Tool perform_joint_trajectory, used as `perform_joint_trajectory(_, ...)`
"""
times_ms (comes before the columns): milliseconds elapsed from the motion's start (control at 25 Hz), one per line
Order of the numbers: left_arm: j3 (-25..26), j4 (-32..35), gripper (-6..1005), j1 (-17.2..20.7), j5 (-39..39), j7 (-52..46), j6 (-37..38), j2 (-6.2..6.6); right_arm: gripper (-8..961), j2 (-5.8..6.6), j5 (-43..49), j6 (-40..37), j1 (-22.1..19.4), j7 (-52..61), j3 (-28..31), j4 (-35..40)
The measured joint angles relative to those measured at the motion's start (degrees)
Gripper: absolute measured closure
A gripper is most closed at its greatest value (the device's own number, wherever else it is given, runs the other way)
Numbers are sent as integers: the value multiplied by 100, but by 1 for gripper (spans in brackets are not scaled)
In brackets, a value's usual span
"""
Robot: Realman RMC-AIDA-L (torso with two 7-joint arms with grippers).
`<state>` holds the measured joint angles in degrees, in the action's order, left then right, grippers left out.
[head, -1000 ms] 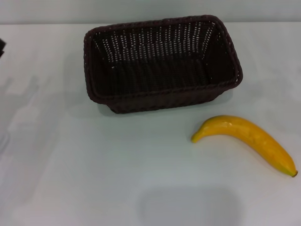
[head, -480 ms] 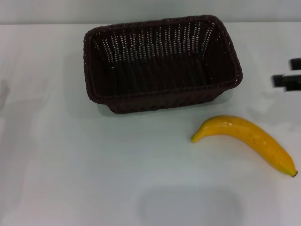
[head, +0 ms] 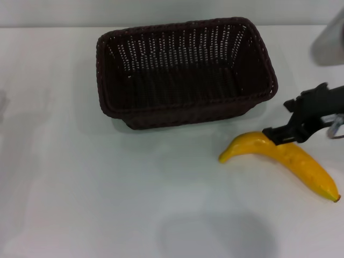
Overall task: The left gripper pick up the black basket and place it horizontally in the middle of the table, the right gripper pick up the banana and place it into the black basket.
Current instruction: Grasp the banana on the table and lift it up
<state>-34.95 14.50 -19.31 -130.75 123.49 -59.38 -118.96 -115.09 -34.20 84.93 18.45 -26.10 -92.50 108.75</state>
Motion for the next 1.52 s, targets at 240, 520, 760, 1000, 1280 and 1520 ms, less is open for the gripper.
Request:
perform_joint_trajectory(240,-16,-25,128,-54,15,4,88,1,244,-11,197,-346,138,253,-430,-498)
perform_joint_trajectory(520,-29,-206,129,-220,40,140,106,1,285,-15,412,-538,372,276,-484,-1211)
perform_joint_trajectory(760,-24,-210,132,-240,24,159,120,-12,320,-40,661,-617,675,282,-662,-1846)
perform_joint_trajectory(1000,0,-212,132,-247,-7,161,126,-13,355,-47,705,-714,884,289,-690,-2218)
perform_joint_trajectory(1280,6,-221,132,-249,-54,164,129,-13,396,-46,737,-711,1035,289,-729,-2447)
perform_joint_trajectory(1520,7,-221,131,-265,-56,167,129,-13,452,-40,732,-688,1076,257,-722,-2510)
